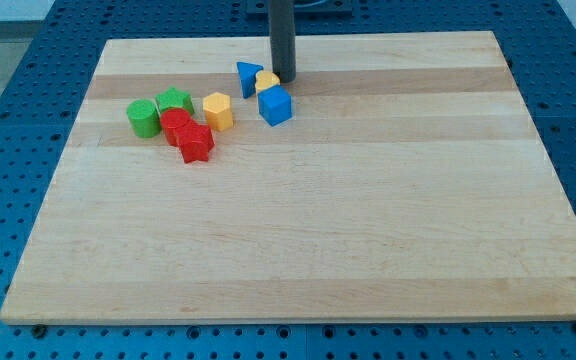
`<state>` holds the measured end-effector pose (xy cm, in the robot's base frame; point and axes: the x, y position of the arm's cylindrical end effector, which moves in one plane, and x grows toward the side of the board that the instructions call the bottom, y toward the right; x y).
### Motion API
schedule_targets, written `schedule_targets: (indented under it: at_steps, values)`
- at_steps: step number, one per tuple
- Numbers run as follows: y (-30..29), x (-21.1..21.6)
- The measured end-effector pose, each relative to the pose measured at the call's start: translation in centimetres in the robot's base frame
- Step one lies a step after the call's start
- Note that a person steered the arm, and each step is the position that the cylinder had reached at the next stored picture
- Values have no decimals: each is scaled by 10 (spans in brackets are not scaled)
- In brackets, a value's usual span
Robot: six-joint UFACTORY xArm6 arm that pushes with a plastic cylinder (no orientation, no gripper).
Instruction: Move the blue triangle and the yellow heart towards the right of the board
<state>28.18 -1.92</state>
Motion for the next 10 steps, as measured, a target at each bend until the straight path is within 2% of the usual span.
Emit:
schedule_targets:
  at_steps: [2, 3, 4, 5, 8, 9, 10]
  values:
    - [-95, -53]
    - [-160, -46]
    - [-183, -4]
    - [-170, 19]
    - [-30, 19]
    - [-26, 21]
    - [-74, 23]
